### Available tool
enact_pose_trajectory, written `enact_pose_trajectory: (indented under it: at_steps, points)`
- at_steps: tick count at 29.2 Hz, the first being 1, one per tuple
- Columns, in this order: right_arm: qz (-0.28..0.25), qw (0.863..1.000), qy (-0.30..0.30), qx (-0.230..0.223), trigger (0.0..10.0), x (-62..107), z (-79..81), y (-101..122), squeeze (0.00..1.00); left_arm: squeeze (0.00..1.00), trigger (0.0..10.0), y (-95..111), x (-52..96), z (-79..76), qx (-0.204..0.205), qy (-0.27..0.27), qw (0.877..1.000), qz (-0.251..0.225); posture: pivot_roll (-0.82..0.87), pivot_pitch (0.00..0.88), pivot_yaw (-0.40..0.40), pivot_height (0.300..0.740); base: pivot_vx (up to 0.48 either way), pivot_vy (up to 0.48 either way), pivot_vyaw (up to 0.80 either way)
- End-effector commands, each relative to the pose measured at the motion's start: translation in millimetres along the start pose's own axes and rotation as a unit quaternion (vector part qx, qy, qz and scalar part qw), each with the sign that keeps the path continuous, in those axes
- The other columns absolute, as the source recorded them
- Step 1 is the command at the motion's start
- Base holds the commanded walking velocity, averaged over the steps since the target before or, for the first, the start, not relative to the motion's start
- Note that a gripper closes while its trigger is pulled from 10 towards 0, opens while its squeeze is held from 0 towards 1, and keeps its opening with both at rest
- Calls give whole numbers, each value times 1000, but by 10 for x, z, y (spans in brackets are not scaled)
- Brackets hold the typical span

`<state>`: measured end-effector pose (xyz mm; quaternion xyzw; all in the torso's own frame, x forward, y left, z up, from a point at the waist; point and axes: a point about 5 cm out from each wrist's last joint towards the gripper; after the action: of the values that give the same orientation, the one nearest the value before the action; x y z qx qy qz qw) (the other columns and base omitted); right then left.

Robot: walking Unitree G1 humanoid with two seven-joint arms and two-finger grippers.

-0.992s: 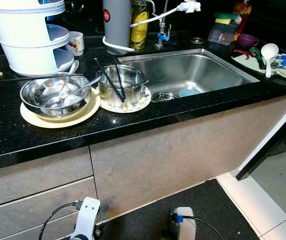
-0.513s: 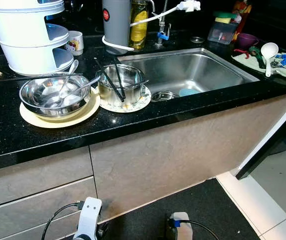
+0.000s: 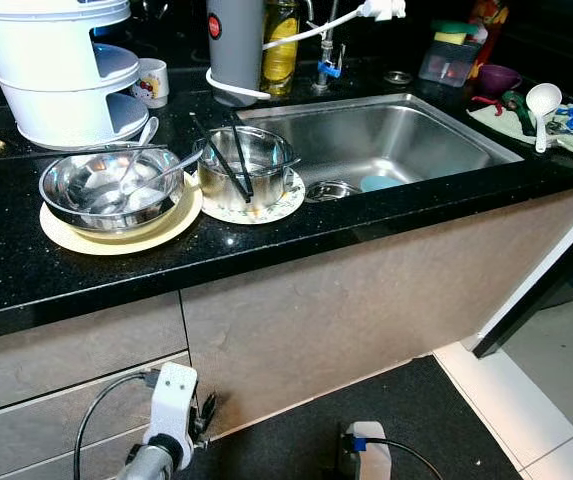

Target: Kitchen organization

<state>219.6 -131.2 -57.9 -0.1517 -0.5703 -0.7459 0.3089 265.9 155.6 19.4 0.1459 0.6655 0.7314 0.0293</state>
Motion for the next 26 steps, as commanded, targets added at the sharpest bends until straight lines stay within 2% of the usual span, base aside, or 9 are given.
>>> enact_pose_trajectory:
  at_steps: [1,6,8,16,26]
  points:
    - [12,1000,-15,6,10000,44,-73,-65,0,0,10000,-57,54,-21,-4,-9,1000,16,-27,196,-73,740,0,0,0]
    - [11,1000,-17,6,10000,48,-82,-65,0,0,10000,38,102,-13,0,-16,1000,-11,-27,196,-73,740,0,0,0]
    - [10,1000,-19,5,10000,55,-92,-72,0,0,10000,150,163,32,-3,-8,999,-35,-27,196,-73,740,0,0,0]
    - [12,1000,-16,6,10000,64,-92,-90,0,0,10000,270,217,139,-2,11,999,-47,-22,184,-73,740,0,0,0]
    - [12,1000,-15,7,10000,64,-88,-92,0,0,10000,290,274,145,-4,10,999,-34,-23,175,-69,740,0,0,0]
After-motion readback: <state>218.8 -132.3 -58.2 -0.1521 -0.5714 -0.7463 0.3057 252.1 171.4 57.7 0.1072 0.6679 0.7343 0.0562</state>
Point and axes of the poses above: a point about 5 cm out from each wrist's last joint towards the gripper, its own x axis pointing back from the gripper into the wrist, its own y axis along the axis of the wrist's last joint, z = x × y, and after that the axes turned 2 degrees about -x, right-handed
